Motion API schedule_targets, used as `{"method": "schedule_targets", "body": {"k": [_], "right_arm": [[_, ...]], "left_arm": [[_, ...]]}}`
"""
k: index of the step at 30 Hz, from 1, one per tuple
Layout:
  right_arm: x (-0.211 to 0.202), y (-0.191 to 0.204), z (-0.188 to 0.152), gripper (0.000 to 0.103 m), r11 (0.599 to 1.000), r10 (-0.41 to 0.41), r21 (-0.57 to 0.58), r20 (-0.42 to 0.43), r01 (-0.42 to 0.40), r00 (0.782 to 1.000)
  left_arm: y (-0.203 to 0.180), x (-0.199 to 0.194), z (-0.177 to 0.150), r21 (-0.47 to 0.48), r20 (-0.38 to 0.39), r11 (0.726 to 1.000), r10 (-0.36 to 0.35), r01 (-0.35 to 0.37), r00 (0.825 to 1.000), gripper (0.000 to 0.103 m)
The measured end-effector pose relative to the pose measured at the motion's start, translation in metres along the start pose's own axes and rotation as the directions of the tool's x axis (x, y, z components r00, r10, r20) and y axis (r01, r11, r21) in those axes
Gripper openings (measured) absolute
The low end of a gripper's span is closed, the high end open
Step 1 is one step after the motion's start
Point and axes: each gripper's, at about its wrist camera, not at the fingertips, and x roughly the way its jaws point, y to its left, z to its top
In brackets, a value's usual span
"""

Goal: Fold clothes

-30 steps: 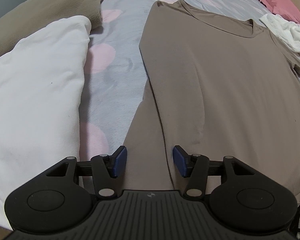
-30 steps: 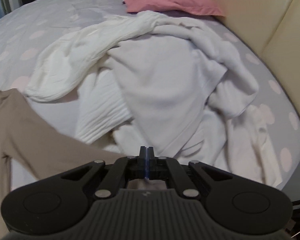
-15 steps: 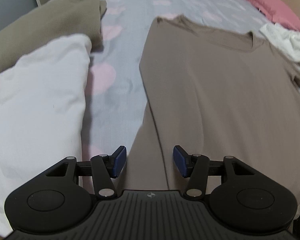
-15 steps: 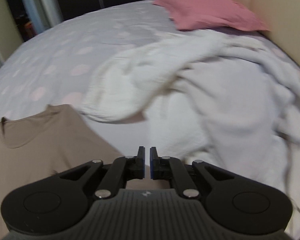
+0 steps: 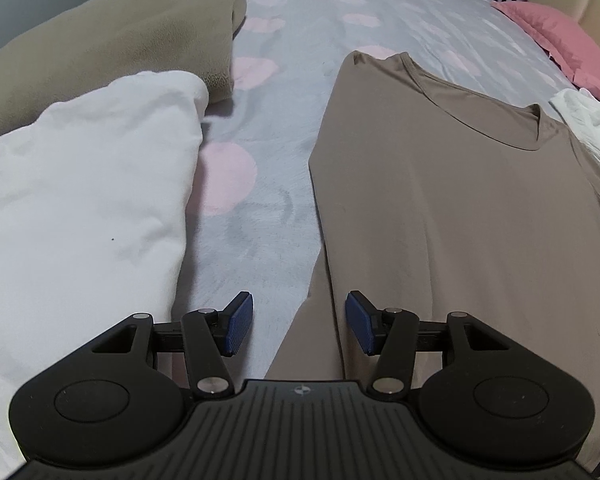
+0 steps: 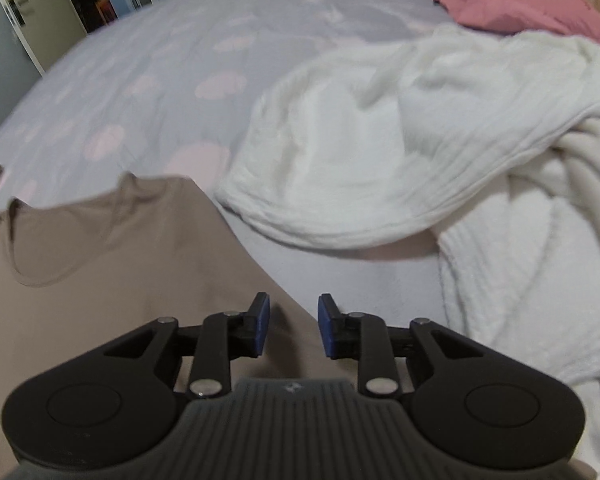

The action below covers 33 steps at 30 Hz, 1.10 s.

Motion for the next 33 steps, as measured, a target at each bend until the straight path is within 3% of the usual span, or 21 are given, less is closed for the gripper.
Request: {"method": "schedule_targets", "body": {"k": [2, 7, 11, 15, 22, 29, 33], "right_arm": [[0.007, 0.0, 0.003, 0.003, 1.0, -0.022, -0.006, -0.012, 0.022, 1.0], [0.006, -0.001, 0.014, 0.002, 0.992, -0.129, -0.011, 0.046, 0.129, 0.991], [0.007, 0.002, 0.013, 0.003, 0.99, -0.137, -0.018, 0.046, 0.138, 0.989], [-0.011, 0.015, 0.002, 0.019, 0.994, -0.1, -0.038, 0.062, 0.103, 0.993], [-0.053, 0.041, -0.024, 0.037, 0.997, -0.023, -0.068, 0.101, 0.03, 0.995], [-0.091, 0.09, -0.09, 0.041, 0.972, -0.008, -0.233, 0.085, 0.028, 0.996], [-0.105, 0.11, -0.131, 0.056, 0.963, -0.015, -0.268, 0.079, 0.036, 0.997]], "left_arm": [[0.0, 0.002, 0.002, 0.0, -0.001, 1.0, -0.004, 0.004, 1.0, 0.05], [-0.003, 0.005, 0.005, 0.01, 0.001, 1.0, -0.012, 0.012, 1.0, 0.05], [-0.004, 0.004, 0.005, 0.017, -0.002, 1.0, -0.016, 0.016, 1.0, 0.05], [-0.005, -0.003, 0.002, 0.026, 0.009, 0.999, -0.019, 0.019, 1.0, 0.05], [-0.015, -0.015, -0.016, 0.063, -0.004, 0.998, -0.012, 0.012, 1.0, 0.05], [-0.036, -0.023, -0.043, 0.143, -0.044, 0.99, -0.009, 0.015, 0.999, 0.05], [-0.039, -0.025, -0.057, 0.133, -0.056, 0.991, 0.027, -0.019, 0.998, 0.05]]}}
